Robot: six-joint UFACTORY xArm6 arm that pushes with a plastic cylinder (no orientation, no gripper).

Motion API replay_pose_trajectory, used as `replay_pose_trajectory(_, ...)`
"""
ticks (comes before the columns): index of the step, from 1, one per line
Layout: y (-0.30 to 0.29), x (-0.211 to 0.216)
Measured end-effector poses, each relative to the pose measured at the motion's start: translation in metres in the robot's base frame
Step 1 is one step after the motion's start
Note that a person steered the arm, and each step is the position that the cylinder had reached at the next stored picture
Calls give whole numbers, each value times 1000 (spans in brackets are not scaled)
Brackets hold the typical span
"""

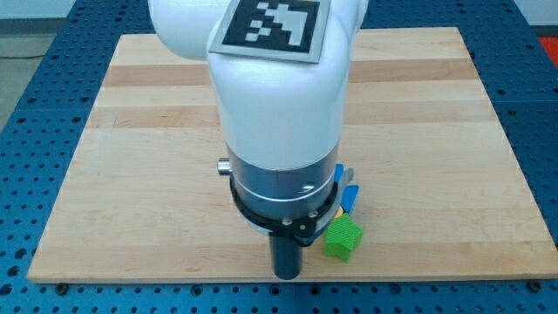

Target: Push the green star into green circle

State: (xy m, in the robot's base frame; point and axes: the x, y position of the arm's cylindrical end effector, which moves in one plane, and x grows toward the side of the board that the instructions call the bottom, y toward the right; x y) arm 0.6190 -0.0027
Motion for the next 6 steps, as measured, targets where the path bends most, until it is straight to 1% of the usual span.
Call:
replay_pose_trajectory(2,118,-1)
replay_pose_trajectory(3,162,-2)
replay_pose_trajectory(4,154,-3)
replay_pose_trajectory(6,112,-23)
